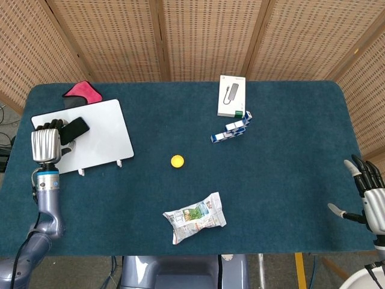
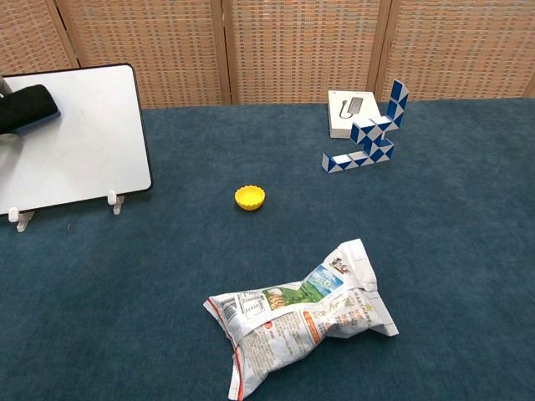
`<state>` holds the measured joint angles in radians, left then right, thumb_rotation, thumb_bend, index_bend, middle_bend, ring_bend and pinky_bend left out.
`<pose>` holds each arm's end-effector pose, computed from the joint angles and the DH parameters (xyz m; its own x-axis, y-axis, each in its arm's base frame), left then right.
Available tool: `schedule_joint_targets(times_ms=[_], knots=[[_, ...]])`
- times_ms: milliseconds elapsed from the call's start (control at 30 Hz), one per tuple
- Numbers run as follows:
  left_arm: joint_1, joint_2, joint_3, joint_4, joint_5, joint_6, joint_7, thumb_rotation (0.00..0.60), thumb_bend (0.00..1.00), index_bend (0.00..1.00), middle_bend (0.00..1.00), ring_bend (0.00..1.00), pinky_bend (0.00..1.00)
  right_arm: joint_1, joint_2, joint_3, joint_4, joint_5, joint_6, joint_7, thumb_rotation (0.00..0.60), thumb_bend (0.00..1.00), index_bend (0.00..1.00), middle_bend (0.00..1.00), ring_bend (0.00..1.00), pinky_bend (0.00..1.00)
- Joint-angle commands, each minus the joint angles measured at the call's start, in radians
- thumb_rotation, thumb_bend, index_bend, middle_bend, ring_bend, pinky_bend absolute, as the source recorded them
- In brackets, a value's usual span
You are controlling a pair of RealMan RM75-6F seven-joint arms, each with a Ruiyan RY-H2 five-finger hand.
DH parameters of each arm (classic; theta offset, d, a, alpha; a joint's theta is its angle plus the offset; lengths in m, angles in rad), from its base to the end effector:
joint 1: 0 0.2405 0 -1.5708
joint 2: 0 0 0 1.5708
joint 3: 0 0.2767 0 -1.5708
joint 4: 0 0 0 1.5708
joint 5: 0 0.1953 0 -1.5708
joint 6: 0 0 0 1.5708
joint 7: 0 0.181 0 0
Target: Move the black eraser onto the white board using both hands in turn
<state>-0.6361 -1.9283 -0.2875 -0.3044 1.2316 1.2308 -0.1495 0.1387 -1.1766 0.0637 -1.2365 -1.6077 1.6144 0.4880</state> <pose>-0.3165 0.4334 0.0749 0.5146 -0.2510 0.8198 0.8566 0.1087 -0.5044 -0.3406 -0.2412 0.2134 0.2216 0.1158 0.9682 -0.9505 -0.1960 0.2410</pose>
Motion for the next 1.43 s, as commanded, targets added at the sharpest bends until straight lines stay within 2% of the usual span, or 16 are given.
schedule_joint_targets(times_ms=[33, 67, 133, 267, 400, 533, 633, 733, 833, 1033, 1133, 1267, 1433], knots=[[-0.004, -0.005, 0.012, 0.019, 0.011, -0.026, -0.018, 0.6, 0.29, 0.28, 0.17, 0.22, 0.21, 0.0, 0.0, 0.0, 0.0, 0.0, -0.001, 0.001, 0.6, 0.0, 0.0, 0.0, 0.0, 0.0], [-0.003, -0.005, 0.013, 0.024, 0.012, -0.034, -0.02, 0.6, 0.23, 0.12, 0.05, 0.09, 0.08, 0.0, 0.0, 0.0, 0.001, 0.0, -0.002, 0.001, 0.6, 0.0, 0.0, 0.0, 0.0, 0.0], [-0.004, -0.007, 0.01, 0.029, 0.013, -0.027, -0.033, 0.6, 0.14, 0.0, 0.0, 0.0, 0.0, 0.001, 0.0, 0.001, 0.001, 0.001, -0.004, 0.002, 0.6, 0.0, 0.0, 0.0, 0.0, 0.0], [0.02, -0.005, 0.045, 0.045, 0.063, 0.061, -0.143, 0.6, 0.04, 0.0, 0.0, 0.0, 0.0, 0.003, -0.001, 0.001, 0.002, 0.001, -0.009, 0.002, 0.6, 0.0, 0.0, 0.0, 0.0, 0.0], [0.038, -0.006, 0.061, 0.055, 0.082, 0.089, -0.202, 0.6, 0.04, 0.0, 0.0, 0.0, 0.0, 0.002, 0.0, 0.001, 0.001, -0.001, -0.008, 0.001, 0.6, 0.0, 0.0, 0.0, 0.0, 0.0], [0.062, 0.002, 0.07, 0.049, 0.101, 0.163, -0.269, 0.6, 0.04, 0.0, 0.0, 0.0, 0.0, 0.002, 0.003, 0.001, -0.002, -0.001, -0.009, 0.001, 0.6, 0.0, 0.0, 0.0, 0.0, 0.0], [0.079, 0.022, 0.065, 0.026, 0.106, 0.23, -0.321, 0.6, 0.04, 0.0, 0.0, 0.0, 0.0, 0.002, 0.004, 0.0, -0.004, -0.002, -0.011, 0.003, 0.6, 0.0, 0.0, 0.0, 0.0, 0.0], [0.118, 0.079, 0.062, -0.043, 0.108, 0.279, -0.367, 0.6, 0.03, 0.0, 0.0, 0.0, 0.0, 0.001, 0.004, 0.001, -0.006, -0.005, -0.006, -0.001, 0.6, 0.0, 0.0, 0.0, 0.0, 0.0], [0.182, 0.208, 0.097, -0.232, 0.122, 0.245, -0.324, 0.6, 0.01, 0.0, 0.0, 0.0, 0.0, -0.001, 0.008, 0.003, -0.02, -0.002, -0.005, -0.019, 0.6, 0.0, 0.0, 0.0, 0.0, 0.0], [0.322, 0.611, 0.179, -0.917, 0.124, 0.212, -0.082, 0.6, 0.0, 0.0, 0.0, 0.0, 0.0, -0.012, 0.022, 0.004, -0.085, 0.016, -0.013, -0.117, 0.6, 0.0, 0.0, 0.0, 0.0, 0.0], [0.373, 0.738, 0.212, -1.137, 0.128, 0.23, -0.032, 0.6, 0.0, 0.0, 0.0, 0.0, 0.0, -0.017, 0.029, 0.007, -0.124, 0.027, -0.016, -0.169, 0.6, 0.0, 0.0, 0.0, 0.0, 0.0], [0.436, 0.825, 0.26, -1.283, 0.155, 0.267, 0.006, 0.6, 0.0, 0.0, 0.0, 0.0, 0.0, -0.022, 0.033, 0.013, -0.165, 0.039, -0.016, -0.225, 0.6, 0.0, 0.0, 0.0, 0.0, 0.0], [0.495, 0.851, 0.312, -1.337, 0.224, 0.323, 0.036, 0.6, 0.01, 0.0, 0.0, 0.0, 0.0, -0.029, 0.031, 0.02, -0.193, 0.053, -0.015, -0.282, 0.6, 0.0, 0.0, 0.0, 0.0, 0.0]])
